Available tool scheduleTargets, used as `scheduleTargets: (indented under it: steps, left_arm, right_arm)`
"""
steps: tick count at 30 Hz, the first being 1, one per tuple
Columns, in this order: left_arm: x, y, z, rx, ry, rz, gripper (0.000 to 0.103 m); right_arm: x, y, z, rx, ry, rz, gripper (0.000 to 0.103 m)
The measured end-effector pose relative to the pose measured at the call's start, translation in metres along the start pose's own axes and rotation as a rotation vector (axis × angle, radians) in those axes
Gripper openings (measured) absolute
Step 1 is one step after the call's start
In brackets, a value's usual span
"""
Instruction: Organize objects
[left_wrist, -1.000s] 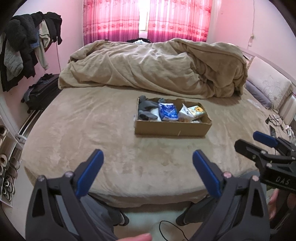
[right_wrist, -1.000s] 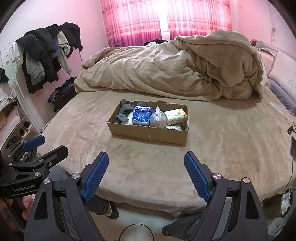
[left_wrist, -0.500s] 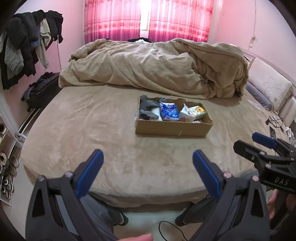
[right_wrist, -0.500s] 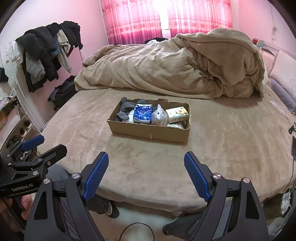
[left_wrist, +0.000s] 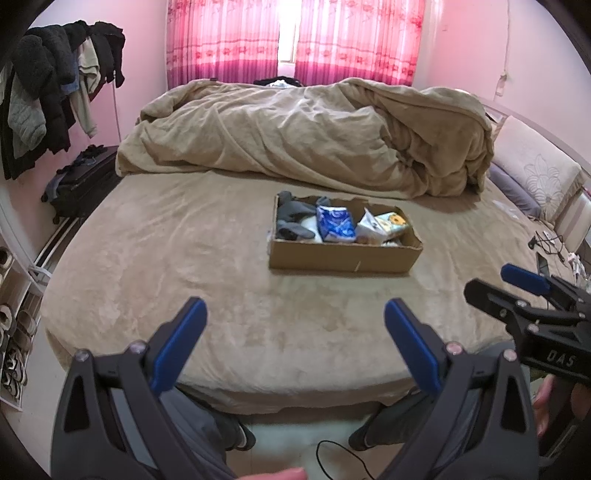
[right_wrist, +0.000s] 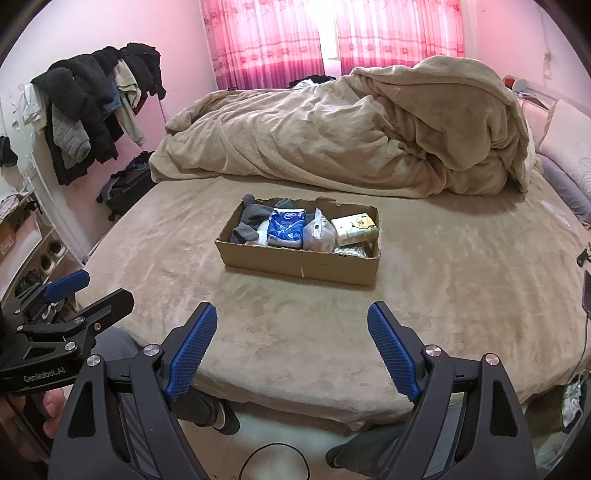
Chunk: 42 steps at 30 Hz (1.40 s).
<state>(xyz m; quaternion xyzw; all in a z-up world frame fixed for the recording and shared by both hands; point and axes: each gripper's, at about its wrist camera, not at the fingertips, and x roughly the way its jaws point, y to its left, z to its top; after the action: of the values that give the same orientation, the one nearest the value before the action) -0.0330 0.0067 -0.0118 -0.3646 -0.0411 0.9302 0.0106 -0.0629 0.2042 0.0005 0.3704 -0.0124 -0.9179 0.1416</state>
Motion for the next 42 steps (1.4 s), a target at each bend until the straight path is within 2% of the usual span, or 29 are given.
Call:
scheduleTargets:
  steps: [42]
  left_arm:
    - [-0.001, 0.010, 0.003, -0.021, -0.014, 0.005, 0.098]
  right_arm:
    - [0.000, -0.006, 0.003, 0.000, -0.003, -0.007, 0.086]
